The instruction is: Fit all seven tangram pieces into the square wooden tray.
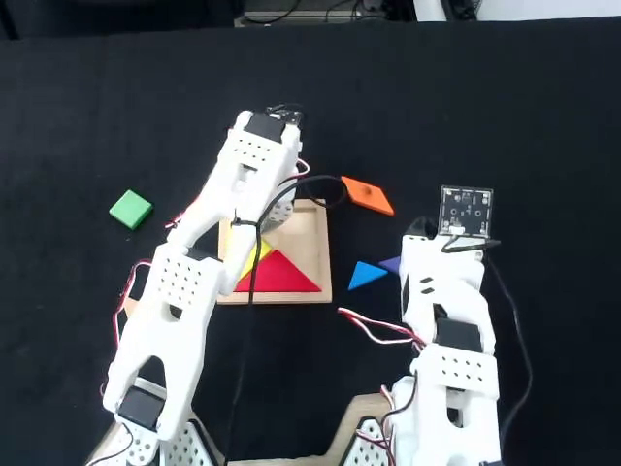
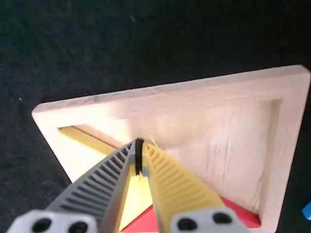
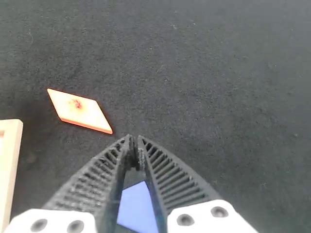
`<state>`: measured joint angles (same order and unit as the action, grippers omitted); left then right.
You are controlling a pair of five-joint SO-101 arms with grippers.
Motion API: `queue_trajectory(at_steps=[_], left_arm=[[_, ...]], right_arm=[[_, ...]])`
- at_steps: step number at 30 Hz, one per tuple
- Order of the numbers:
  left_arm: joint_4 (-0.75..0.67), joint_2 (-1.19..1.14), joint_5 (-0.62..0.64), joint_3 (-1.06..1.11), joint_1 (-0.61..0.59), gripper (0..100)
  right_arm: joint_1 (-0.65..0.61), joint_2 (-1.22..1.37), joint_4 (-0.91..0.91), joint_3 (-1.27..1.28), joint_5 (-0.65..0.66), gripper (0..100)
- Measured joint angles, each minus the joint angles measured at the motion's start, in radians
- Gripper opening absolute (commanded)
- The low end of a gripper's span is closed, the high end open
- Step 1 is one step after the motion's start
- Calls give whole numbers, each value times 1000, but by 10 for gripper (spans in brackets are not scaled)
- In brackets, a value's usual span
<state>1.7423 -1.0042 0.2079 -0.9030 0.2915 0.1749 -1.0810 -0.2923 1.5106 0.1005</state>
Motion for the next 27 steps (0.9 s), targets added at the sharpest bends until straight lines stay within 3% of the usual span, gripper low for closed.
queue_trajectory(at_steps=[10,16,27], left_arm=[[2,-3,0,-78,34,29],[6,-3,0,-31,140,29],[6,28,26,130,143,29]], right_arm=[[0,0,0,0,0,12],[0,0,0,0,0,12],[14,0,0,0,-18,12]])
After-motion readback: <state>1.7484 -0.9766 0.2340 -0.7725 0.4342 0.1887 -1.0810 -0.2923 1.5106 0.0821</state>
